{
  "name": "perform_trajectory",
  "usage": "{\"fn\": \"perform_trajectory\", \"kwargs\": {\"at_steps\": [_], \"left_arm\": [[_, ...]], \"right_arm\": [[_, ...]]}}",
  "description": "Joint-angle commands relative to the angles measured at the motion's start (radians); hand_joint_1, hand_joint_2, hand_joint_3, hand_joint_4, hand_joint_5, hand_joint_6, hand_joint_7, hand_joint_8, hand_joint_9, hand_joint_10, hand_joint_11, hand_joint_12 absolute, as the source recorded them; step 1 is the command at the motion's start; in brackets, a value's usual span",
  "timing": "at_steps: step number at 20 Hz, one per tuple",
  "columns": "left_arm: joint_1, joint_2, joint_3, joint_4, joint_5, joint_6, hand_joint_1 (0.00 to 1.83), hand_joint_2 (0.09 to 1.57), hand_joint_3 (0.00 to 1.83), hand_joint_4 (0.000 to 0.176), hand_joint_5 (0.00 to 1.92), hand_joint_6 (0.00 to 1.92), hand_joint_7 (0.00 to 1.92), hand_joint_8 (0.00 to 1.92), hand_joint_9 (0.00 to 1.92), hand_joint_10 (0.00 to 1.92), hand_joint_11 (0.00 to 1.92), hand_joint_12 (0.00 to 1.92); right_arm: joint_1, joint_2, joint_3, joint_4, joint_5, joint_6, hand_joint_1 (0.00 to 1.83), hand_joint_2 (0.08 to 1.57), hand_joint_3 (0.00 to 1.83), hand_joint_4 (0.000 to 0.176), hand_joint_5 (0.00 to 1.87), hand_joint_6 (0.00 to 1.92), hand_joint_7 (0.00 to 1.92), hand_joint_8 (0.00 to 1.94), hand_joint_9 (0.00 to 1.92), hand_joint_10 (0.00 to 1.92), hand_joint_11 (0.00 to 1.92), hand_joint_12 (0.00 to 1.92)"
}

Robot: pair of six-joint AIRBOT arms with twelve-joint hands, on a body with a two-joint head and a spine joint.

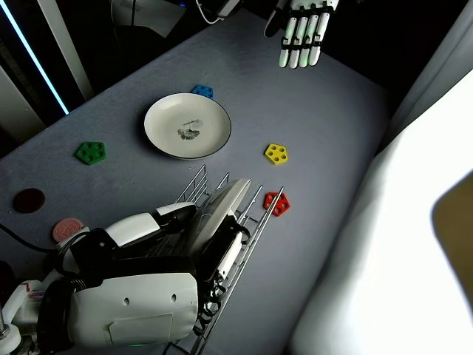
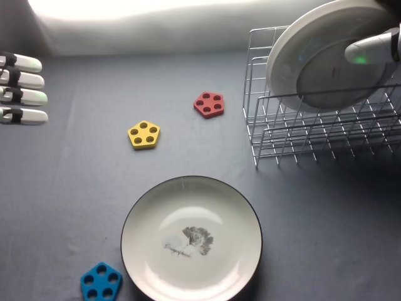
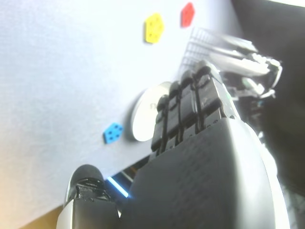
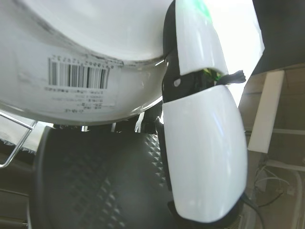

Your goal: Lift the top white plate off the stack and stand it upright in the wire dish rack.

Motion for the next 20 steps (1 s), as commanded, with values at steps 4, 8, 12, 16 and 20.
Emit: {"fn": "perform_trajectory", "kwargs": {"at_steps": [4, 8, 12, 16, 20], "left_arm": [[-0.021, -0.001, -0.011, -0.088, -0.071, -0.014, 0.0, 1.03, 0.0, 0.0, 0.1, 0.0, 0.14, 0.01, 0.13, 0.01, 0.11, 0.02], [-0.021, 0.0, -0.014, -0.102, -0.074, -0.015, 0.0, 1.03, 0.0, 0.0, 0.11, 0.01, 0.14, 0.0, 0.13, 0.01, 0.12, 0.02], [-0.021, 0.001, -0.014, -0.107, -0.077, -0.024, 0.0, 1.03, 0.0, 0.0, 0.11, 0.01, 0.15, 0.01, 0.14, 0.01, 0.11, 0.01], [-0.021, 0.001, -0.016, -0.119, -0.081, -0.026, 0.0, 1.03, 0.0, 0.0, 0.11, 0.0, 0.14, 0.01, 0.13, 0.01, 0.11, 0.01], [-0.021, 0.001, -0.015, -0.123, -0.087, -0.026, 0.0, 1.03, 0.0, 0.0, 0.08, 0.0, 0.11, 0.0, 0.1, 0.0, 0.1, 0.01]], "right_arm": [[0.005, 0.013, 0.009, 0.075, 0.121, 0.025, 1.49, 1.06, 0.0, 0.0, 0.93, 1.03, 1.09, 0.53, 1.08, 0.76, 1.0, 1.35], [0.005, 0.013, 0.008, 0.075, 0.121, 0.025, 1.49, 1.06, 0.0, 0.0, 0.93, 1.03, 1.1, 0.55, 1.08, 0.76, 0.99, 1.34], [0.003, 0.013, 0.008, 0.075, 0.122, 0.022, 1.49, 1.06, 0.0, 0.0, 0.91, 1.06, 1.07, 0.58, 1.08, 0.76, 1.0, 1.35], [0.001, 0.013, 0.005, 0.075, 0.124, 0.016, 1.24, 1.11, 0.0, 0.0, 0.94, 1.01, 0.98, 0.28, 1.01, 0.33, 0.96, 0.69], [-0.001, 0.013, 0.006, 0.075, 0.124, 0.016, 1.26, 1.02, 0.0, 0.0, 0.87, 0.13, 0.91, 0.0, 0.97, 0.01, 1.02, 0.09]]}}
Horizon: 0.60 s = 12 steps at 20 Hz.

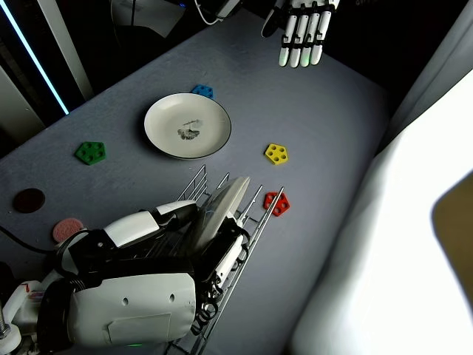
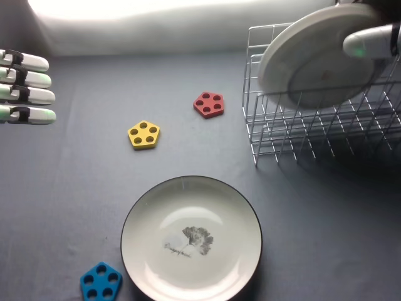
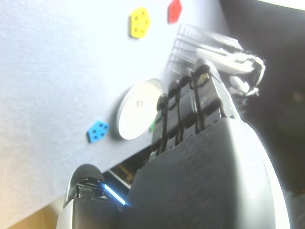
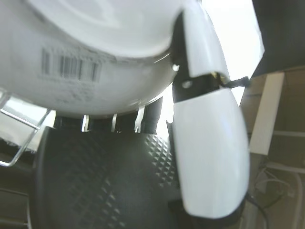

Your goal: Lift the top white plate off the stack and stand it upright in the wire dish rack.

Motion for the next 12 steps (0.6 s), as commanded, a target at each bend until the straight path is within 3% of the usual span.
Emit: {"fn": "perform_trajectory", "kwargs": {"at_steps": [1, 12], "left_arm": [[-0.021, 0.009, -0.003, -0.096, -0.067, -0.001, 0.0, 1.03, 0.0, 0.0, 0.08, 0.0, 0.11, 0.0, 0.1, 0.0, 0.09, 0.0], [-0.021, 0.012, 0.001, -0.105, -0.077, -0.001, 0.0, 1.02, 0.0, 0.0, 0.11, 0.0, 0.14, 0.0, 0.13, 0.0, 0.11, 0.01]], "right_arm": [[0.007, 0.014, 0.006, 0.073, 0.115, 0.018, 1.26, 0.99, 0.0, 0.0, 0.9, 0.02, 0.91, 0.0, 0.97, 0.0, 1.04, 0.06], [0.007, 0.014, 0.007, 0.074, 0.117, 0.018, 1.23, 1.03, 0.0, 0.0, 0.85, 0.0, 0.88, 0.0, 0.92, 0.0, 1.01, 0.02]]}}
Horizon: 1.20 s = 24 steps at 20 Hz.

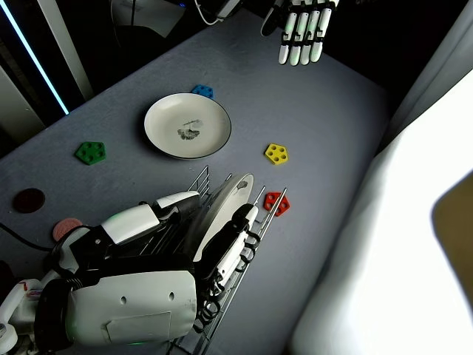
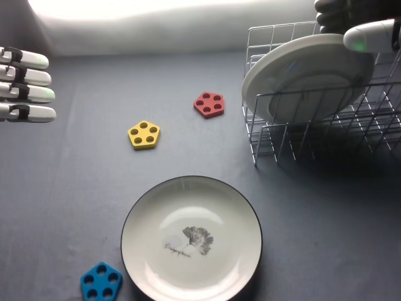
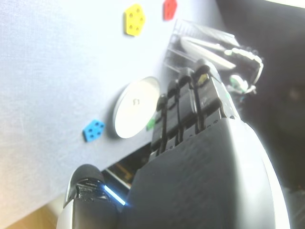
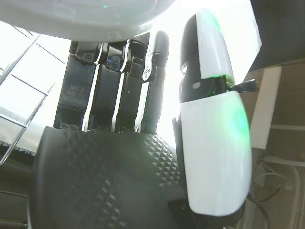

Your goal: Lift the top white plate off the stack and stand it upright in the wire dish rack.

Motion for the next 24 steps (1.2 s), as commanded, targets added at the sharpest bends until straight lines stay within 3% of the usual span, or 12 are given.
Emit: {"fn": "perform_trajectory", "kwargs": {"at_steps": [1, 19, 24], "left_arm": [[-0.021, 0.012, 0.002, -0.093, -0.067, -0.001, 0.0, 1.03, 0.0, 0.0, 0.11, 0.0, 0.13, 0.0, 0.11, 0.0, 0.09, 0.0], [-0.02, 0.017, 0.011, -0.111, -0.069, -0.001, 0.0, 1.02, 0.0, 0.0, 0.1, 0.01, 0.13, 0.01, 0.11, 0.01, 0.09, 0.0], [-0.02, 0.019, 0.011, -0.114, -0.071, -0.001, 0.0, 1.03, 0.0, 0.0, 0.11, 0.01, 0.15, 0.01, 0.14, 0.01, 0.12, 0.01]], "right_arm": [[0.007, 0.014, 0.007, 0.063, 0.106, 0.011, 1.22, 1.03, 0.0, 0.0, 0.86, 0.0, 0.89, 0.01, 0.92, 0.01, 1.01, 0.02], [0.041, 0.014, 0.027, 0.117, 0.171, -0.063, 1.06, 0.96, 0.0, 0.0, 0.73, 0.0, 0.76, 0.0, 0.79, 0.0, 0.87, 0.0], [0.09, 0.015, 0.018, 0.06, 0.278, -0.145, 0.97, 0.97, 0.0, 0.0, 0.69, 0.0, 0.68, 0.0, 0.7, 0.0, 0.79, 0.0]]}}
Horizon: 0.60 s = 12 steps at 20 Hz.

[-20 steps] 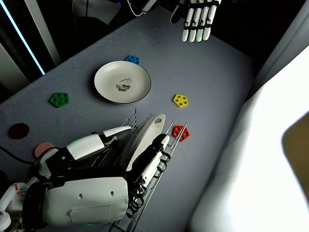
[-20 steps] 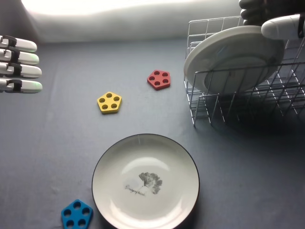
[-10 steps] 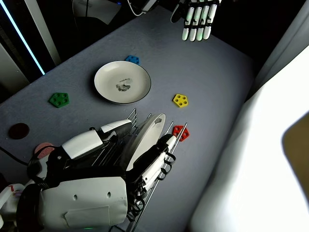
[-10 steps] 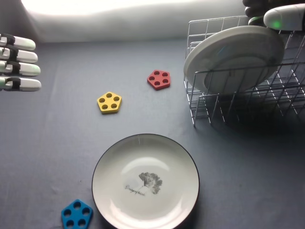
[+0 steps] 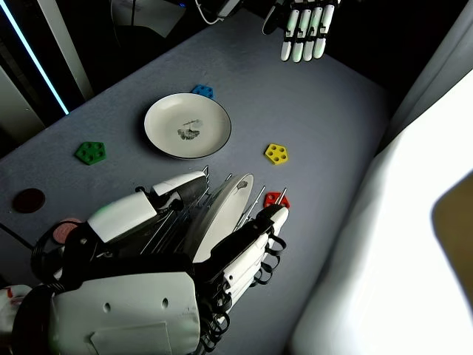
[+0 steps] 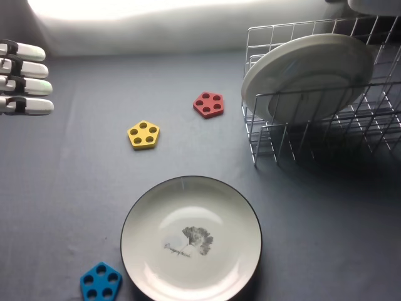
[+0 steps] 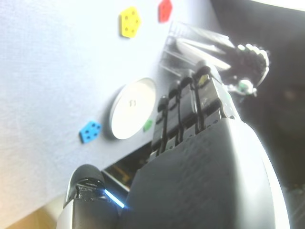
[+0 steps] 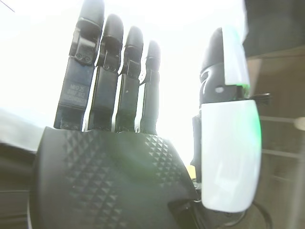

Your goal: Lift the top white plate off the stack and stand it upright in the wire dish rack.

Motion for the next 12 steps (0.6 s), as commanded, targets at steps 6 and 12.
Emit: {"fn": "perform_trajectory", "kwargs": {"at_steps": [6, 12], "left_arm": [[-0.02, 0.015, 0.006, -0.1, -0.062, 0.0, 0.0, 1.03, 0.0, 0.0, 0.09, 0.0, 0.12, 0.0, 0.11, 0.0, 0.1, 0.01], [-0.02, 0.018, 0.006, -0.104, -0.057, 0.0, 0.0, 1.01, 0.0, 0.0, 0.11, 0.01, 0.16, 0.01, 0.15, 0.01, 0.14, 0.02]], "right_arm": [[0.115, 0.077, -0.069, -0.09, 0.189, -0.221, 0.89, 0.95, 0.0, 0.0, 0.6, 0.0, 0.58, 0.0, 0.6, 0.0, 0.67, 0.0], [0.136, 0.151, -0.224, -0.163, 0.213, -0.492, 0.75, 0.94, 0.0, 0.0, 0.35, 0.0, 0.37, 0.0, 0.38, 0.0, 0.45, 0.0]]}}
